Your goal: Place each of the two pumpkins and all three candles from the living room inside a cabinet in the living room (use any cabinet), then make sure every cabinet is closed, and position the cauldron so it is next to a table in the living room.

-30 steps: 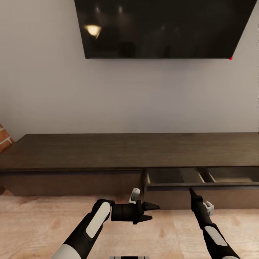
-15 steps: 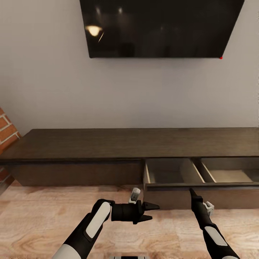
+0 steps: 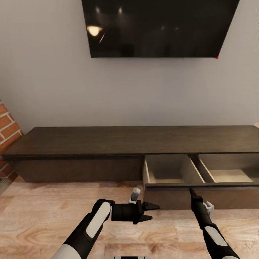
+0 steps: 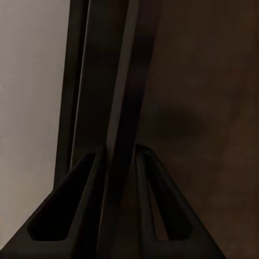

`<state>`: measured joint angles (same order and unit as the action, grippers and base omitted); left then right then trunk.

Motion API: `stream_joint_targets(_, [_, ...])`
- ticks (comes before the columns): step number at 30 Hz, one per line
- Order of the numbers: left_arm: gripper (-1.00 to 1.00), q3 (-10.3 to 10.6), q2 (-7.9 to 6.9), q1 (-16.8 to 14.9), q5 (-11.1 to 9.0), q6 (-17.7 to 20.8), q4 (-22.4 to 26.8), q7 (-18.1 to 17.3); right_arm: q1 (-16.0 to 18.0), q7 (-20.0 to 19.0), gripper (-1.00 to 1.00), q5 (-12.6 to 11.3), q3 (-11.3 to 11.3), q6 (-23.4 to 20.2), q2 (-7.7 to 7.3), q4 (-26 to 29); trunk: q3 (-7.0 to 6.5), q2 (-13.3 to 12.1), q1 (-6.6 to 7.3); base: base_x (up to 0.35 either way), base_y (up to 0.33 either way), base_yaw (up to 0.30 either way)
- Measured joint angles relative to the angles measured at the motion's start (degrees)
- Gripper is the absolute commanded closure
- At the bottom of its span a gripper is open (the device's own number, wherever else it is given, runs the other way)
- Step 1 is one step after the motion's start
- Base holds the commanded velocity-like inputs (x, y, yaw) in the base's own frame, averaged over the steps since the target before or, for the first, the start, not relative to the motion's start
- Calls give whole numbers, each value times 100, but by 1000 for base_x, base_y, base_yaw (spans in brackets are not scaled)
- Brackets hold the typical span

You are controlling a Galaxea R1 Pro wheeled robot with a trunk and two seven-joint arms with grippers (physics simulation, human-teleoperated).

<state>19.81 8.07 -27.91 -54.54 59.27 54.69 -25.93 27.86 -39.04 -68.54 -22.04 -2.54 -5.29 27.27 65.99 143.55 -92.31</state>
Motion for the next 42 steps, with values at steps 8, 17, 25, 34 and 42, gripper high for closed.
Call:
stream_joint_targets(8, [-100, 0, 0, 0, 0, -5, 0, 0, 0, 0, 100, 1, 3, 0, -3, -1, 0, 0, 0, -101, 0, 0])
stream_joint_targets(17, [-100, 0, 0, 0, -1, -6, 0, 0, -1, -2, 100, 2, 11, -1, -7, -3, 0, 0, 1, -60, 0, 0])
stream_joint_targets(25, [-100, 0, 0, 0, -2, -7, 0, 0, 0, 0, 100, -1, 10, -2, -6, -1, 0, 0, 1, -45, 0, 0])
stream_joint_targets(34, [-100, 1, 0, -1, -1, -8, 0, 0, -4, 13, -100, 32, 35, -9, -6, -67, 1, 0, 0, -2, 0, 0])
stream_joint_targets(42, [-100, 28, 0, -1, -2, -7, -1, 0, -4, 17, -100, 32, 36, -9, -6, -67, 1, 0, 0, -102, 0, 0])
